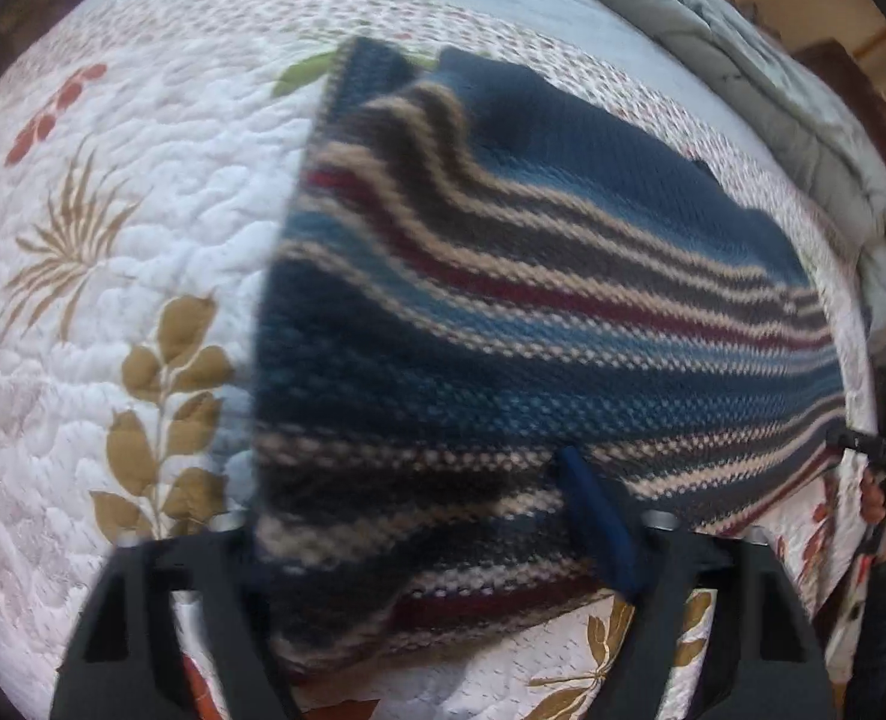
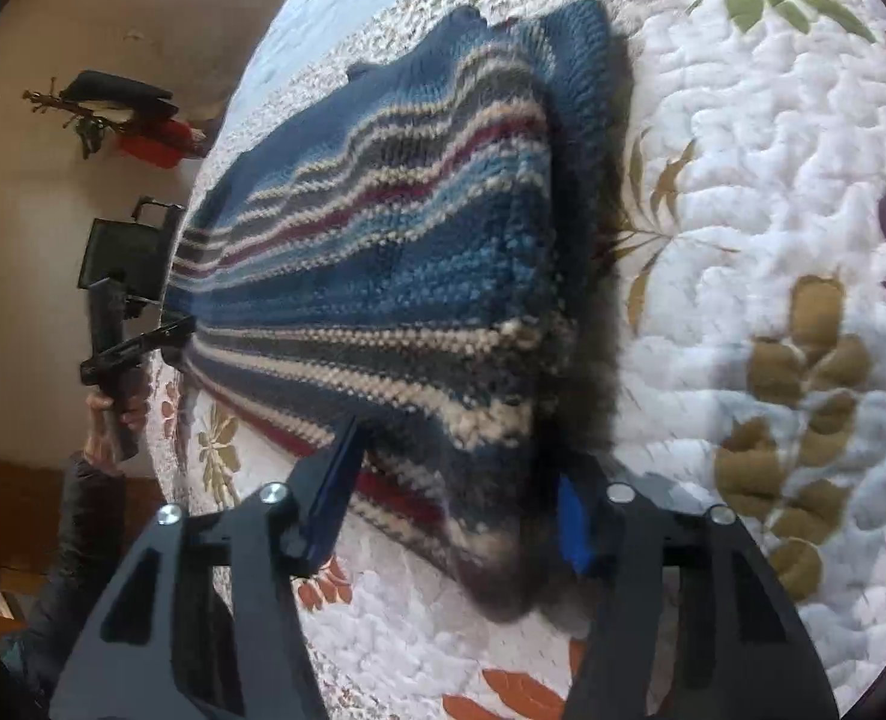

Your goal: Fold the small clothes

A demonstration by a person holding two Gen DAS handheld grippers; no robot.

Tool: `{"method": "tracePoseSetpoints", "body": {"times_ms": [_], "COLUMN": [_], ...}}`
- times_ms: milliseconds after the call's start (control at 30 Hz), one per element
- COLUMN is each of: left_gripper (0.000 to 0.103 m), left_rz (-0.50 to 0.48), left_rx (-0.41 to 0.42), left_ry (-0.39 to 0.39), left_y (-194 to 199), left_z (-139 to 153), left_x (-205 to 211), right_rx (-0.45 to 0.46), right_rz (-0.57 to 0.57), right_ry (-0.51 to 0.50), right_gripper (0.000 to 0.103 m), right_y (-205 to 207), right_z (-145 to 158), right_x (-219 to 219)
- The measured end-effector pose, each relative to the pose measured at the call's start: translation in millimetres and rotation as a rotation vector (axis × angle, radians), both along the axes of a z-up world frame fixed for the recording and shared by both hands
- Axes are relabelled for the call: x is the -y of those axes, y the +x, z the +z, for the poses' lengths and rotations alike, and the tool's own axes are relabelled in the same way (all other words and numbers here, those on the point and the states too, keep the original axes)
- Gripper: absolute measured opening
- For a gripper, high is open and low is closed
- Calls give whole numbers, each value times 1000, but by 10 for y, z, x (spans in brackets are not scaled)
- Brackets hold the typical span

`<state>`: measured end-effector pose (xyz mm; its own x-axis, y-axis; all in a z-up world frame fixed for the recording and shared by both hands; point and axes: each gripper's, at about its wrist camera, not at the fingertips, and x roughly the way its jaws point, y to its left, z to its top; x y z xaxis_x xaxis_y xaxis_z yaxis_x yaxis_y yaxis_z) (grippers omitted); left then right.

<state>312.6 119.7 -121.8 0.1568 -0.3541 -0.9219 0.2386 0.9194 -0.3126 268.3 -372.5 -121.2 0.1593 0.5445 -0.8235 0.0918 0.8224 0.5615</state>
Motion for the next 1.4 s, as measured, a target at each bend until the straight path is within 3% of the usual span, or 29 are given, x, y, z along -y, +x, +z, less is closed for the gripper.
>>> {"method": "tracePoseSetpoints", "body": {"times_ms": [33,67,100,167,367,633,900,1033,1067,1133,1167,1200,1300,1400], "left_gripper": [47,35,28,25,23,23,23,25,25,25,26,27,32,36], "left_rz": [4,6,13,18,63,6,-37,-35,-19,35,59,75,151,172], "left_rx": [4,5,3,4,-34,-112,-73,-61,-59,-75,-89,-101,-129,-88], "left_ry": [21,27,21,18,-54,-125,-109,-72,-76,-106,-121,-136,-183,-178], "left_y": [-21,-41,-60,-97,-261,-879,-1673,-1678,-1608,-1488,-1440,-1456,-1496,-1600], "left_z": [7,18,33,73,255,360,390,319,307,231,190,161,92,128], "left_x": [24,46,66,82,-76,53,229,292,310,285,268,205,81,32], "right_rx": [4,11,16,35,95,43,3,43,52,71,84,94,97,76], "right_rz": [11,14,12,8,1,-8,-89,-93,-106,-128,-139,-149,-168,-160], "right_ry": [-29,-37,-26,-27,-1,-40,-40,-59,-62,-87,-93,-81,-19,4], "right_gripper": [41,28,22,20,17,16,9,9,11,29,57,66,66,70], "right_y": [18,20,12,-18,-168,-679,-1502,-1743,-1741,-1754,-1744,-1713,-1606,-1525], "right_z": [-5,3,19,87,479,719,710,750,756,768,766,749,628,477], "right_x": [-59,-77,-82,-124,-111,166,564,515,503,534,539,550,542,683]}}
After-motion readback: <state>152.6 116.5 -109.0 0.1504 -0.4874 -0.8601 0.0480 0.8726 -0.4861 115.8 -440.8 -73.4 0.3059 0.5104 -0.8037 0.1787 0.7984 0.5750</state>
